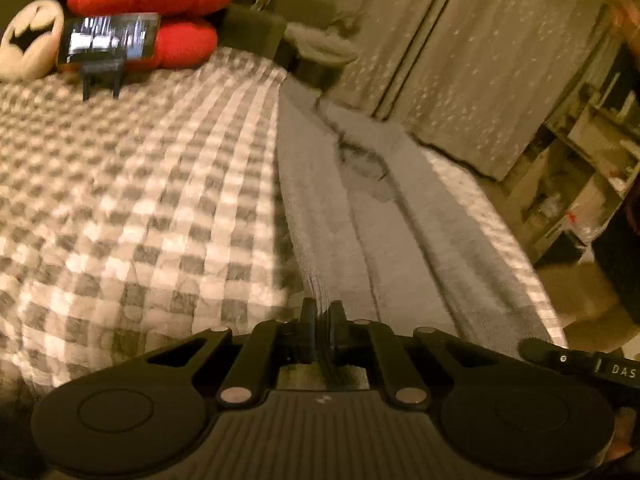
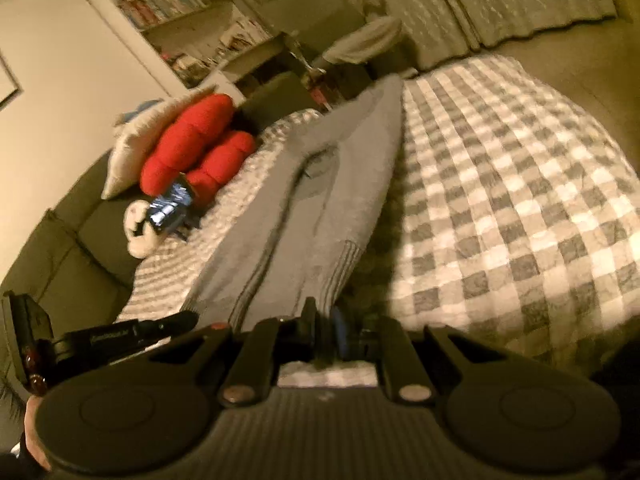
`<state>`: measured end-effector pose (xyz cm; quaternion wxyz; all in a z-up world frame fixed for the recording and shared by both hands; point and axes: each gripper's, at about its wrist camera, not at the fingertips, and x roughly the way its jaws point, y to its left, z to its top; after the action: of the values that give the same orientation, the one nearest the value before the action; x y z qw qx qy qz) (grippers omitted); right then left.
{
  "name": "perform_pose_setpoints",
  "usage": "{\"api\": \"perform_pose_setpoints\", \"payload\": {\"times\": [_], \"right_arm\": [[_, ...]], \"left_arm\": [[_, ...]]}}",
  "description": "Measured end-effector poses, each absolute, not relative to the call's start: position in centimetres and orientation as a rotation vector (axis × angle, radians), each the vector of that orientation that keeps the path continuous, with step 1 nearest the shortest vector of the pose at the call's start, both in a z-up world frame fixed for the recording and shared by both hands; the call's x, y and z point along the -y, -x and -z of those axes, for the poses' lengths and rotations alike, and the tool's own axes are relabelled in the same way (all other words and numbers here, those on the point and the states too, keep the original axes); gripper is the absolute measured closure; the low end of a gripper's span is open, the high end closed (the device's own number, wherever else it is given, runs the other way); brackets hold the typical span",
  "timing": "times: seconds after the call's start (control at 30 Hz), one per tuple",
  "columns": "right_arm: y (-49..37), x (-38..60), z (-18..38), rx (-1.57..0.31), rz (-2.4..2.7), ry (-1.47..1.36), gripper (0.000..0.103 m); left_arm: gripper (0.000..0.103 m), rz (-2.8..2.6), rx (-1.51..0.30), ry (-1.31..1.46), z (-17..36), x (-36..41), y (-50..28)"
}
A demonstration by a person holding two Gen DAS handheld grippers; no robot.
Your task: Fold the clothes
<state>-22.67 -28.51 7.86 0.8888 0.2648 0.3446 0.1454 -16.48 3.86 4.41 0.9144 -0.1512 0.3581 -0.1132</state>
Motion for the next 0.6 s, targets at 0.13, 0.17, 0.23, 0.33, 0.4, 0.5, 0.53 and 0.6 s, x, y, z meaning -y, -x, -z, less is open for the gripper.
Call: {"api": "perform_pose_setpoints", "payload": {"times": [0.13,0.17,0.23,0.33,0.4,0.5,0.53,0.6], "right_arm": [[24.0,28.5,-8.6,-0.717,-0.313,-0.553,0.094],[24.2,28.4,-8.6,-0.724,-0.31,-0.552,0.094],[24.7,28.5,-8.5,-0.73,-0.306,-0.557,0.094],[25.6,28.7,-8.9,-0.728,-0.308,-0.562,0.094],[26.2,28.8,-9.2,-0.726,-0.312,-0.56,0.094],[26.6,28.8,-9.4,-0.722,-0.311,-0.556,0.094],[26.7,28.8,-9.4,-0.72,-0.31,-0.555,0.094],[26.9,28.7,-9.5,-0.718,-0.309,-0.552,0.094]], "left_arm": [[0.099,0.236,-0.74,0.336,-4.9,-4.5,17.5],[0.099,0.237,-0.745,0.341,-4.8,-4.6,17.7],[0.099,0.244,-0.747,0.347,-5.0,-4.7,18.2],[0.099,0.262,-0.736,0.354,-5.6,-5.0,19.0],[0.099,0.27,-0.728,0.358,-5.9,-5.1,19.5],[0.099,0.281,-0.718,0.365,-6.4,-5.3,20.3],[0.099,0.284,-0.714,0.366,-6.5,-5.4,20.5],[0.099,0.288,-0.707,0.366,-6.7,-5.4,20.8]]}}
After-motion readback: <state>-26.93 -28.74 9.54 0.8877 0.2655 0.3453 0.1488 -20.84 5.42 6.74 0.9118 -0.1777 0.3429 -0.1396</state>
